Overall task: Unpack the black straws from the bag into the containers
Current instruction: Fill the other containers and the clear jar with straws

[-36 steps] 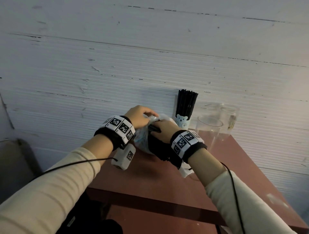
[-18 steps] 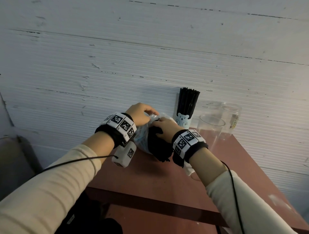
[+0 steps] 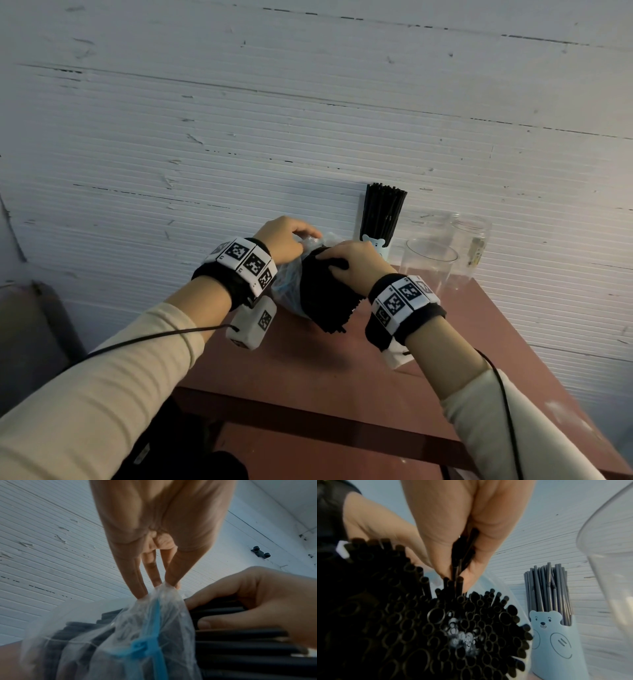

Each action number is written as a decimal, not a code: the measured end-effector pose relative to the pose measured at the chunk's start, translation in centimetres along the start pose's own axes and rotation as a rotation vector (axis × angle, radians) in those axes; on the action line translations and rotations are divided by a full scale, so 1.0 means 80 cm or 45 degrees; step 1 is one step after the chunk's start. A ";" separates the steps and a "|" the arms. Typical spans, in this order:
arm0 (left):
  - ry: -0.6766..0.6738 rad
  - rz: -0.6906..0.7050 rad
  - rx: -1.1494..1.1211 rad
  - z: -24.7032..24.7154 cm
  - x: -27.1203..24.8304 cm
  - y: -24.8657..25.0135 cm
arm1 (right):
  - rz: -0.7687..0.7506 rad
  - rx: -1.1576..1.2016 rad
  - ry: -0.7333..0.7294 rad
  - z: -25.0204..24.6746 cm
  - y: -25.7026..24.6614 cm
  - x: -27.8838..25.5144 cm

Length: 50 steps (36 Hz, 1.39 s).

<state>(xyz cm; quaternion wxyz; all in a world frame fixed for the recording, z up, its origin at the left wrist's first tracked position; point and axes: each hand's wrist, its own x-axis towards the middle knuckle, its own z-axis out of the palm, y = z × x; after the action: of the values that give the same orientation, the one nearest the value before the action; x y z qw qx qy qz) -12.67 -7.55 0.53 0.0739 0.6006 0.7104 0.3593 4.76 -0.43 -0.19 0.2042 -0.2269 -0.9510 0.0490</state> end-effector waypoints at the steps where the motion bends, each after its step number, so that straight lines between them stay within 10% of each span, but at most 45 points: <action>1: -0.006 0.012 -0.002 0.001 -0.002 0.001 | 0.006 0.011 0.006 -0.003 0.002 -0.003; 23: -0.167 0.438 0.460 0.079 -0.018 0.098 | -0.054 0.182 0.044 -0.102 0.021 -0.119; 32: -0.048 0.307 -0.328 0.074 -0.023 0.141 | -0.036 0.410 0.509 -0.168 0.000 -0.130; 37: -0.256 0.271 -0.688 0.091 -0.033 0.170 | -0.150 0.457 0.735 -0.172 -0.012 -0.116; 50: -0.446 0.016 -0.909 0.154 -0.047 0.142 | -0.082 0.125 0.364 -0.104 0.025 -0.117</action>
<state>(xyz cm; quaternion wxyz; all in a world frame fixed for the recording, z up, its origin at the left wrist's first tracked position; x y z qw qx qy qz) 4.05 -5.55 -2.87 0.3957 0.5937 0.5138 0.4763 16.60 -2.87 3.62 0.3500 -0.1905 -0.9154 0.0561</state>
